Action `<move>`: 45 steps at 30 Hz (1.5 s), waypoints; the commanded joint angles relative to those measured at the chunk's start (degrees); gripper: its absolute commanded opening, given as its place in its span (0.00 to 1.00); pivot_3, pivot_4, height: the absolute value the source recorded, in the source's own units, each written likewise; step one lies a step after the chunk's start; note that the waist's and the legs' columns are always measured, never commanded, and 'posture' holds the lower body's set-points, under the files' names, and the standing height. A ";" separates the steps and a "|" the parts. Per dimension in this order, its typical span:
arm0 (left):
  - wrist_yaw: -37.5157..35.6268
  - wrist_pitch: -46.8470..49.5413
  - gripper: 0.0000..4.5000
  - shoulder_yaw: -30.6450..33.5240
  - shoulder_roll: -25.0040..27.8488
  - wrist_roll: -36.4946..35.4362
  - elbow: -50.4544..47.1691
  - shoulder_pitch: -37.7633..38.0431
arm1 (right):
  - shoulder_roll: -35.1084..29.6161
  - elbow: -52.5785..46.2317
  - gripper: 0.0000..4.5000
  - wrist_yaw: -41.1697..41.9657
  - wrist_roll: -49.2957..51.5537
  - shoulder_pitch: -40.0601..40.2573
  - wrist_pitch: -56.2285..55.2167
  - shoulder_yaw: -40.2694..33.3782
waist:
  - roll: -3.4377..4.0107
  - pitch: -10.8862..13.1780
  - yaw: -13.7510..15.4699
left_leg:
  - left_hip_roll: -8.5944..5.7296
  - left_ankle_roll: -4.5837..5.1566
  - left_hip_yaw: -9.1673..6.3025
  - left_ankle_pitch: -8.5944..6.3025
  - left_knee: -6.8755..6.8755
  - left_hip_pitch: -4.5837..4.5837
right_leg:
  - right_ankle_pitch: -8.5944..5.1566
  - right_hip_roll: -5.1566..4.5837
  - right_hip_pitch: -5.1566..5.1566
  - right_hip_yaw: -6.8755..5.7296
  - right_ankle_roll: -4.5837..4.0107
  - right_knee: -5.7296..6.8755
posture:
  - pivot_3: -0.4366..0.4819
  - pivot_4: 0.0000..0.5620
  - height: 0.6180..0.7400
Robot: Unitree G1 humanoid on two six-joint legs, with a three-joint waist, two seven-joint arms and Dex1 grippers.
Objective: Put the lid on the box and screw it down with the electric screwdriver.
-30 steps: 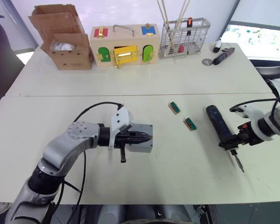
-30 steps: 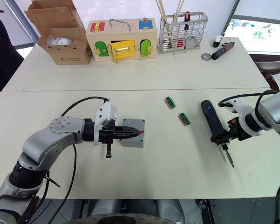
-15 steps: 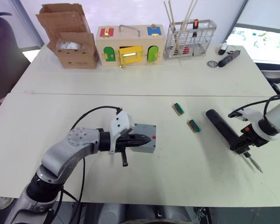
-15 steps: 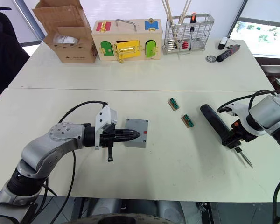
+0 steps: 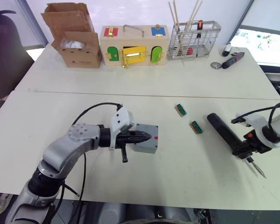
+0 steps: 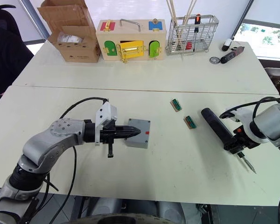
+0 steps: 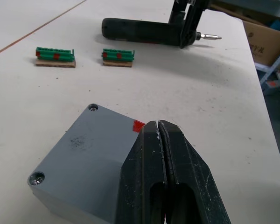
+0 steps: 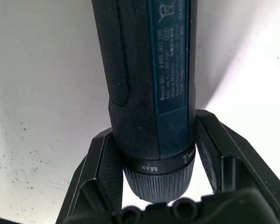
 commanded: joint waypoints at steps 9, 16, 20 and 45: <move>-6.55 -3.45 0.00 1.75 1.70 0.02 7.98 -5.89 | 9.30 26.95 0.42 -14.94 36.42 -17.49 13.61 -36.31 | 0.50 0.24 -0.84 | 0.00 -0.03 0.20 0.02 -0.06 -0.18 | 0.04 0.04 -0.34 0.12 -0.07 0.11 | 0.48 0.27 1.00; -11.23 -4.16 0.00 1.23 3.71 0.95 13.30 -11.00 | 27.75 15.61 0.42 -52.84 62.99 -7.82 13.61 -69.82 | 0.24 0.21 -1.03 | 0.04 -0.02 0.22 0.01 -0.04 -0.21 | 0.04 0.09 -0.24 0.09 -0.05 0.10 | 0.48 0.27 1.00; -13.16 -4.30 0.00 1.36 4.71 1.40 14.57 -12.25 | 31.99 7.18 0.42 -68.98 75.64 0.10 9.72 -75.91 | 0.31 0.20 -0.91 | 0.02 -0.05 0.26 0.04 -0.03 -0.26 | 0.04 0.06 -0.34 0.12 -0.05 0.33 | 0.48 0.27 1.00; -6.54 -3.27 0.00 0.07 0.13 2.22 4.12 -4.40 | -6.61 -4.30 0.53 -45.59 44.74 12.10 0.29 -23.01 | 0.51 0.18 -1.99 | 0.14 0.05 0.46 -0.02 -0.02 -0.16 | 0.03 0.13 -0.33 0.31 -0.04 0.10 | 0.48 0.27 1.00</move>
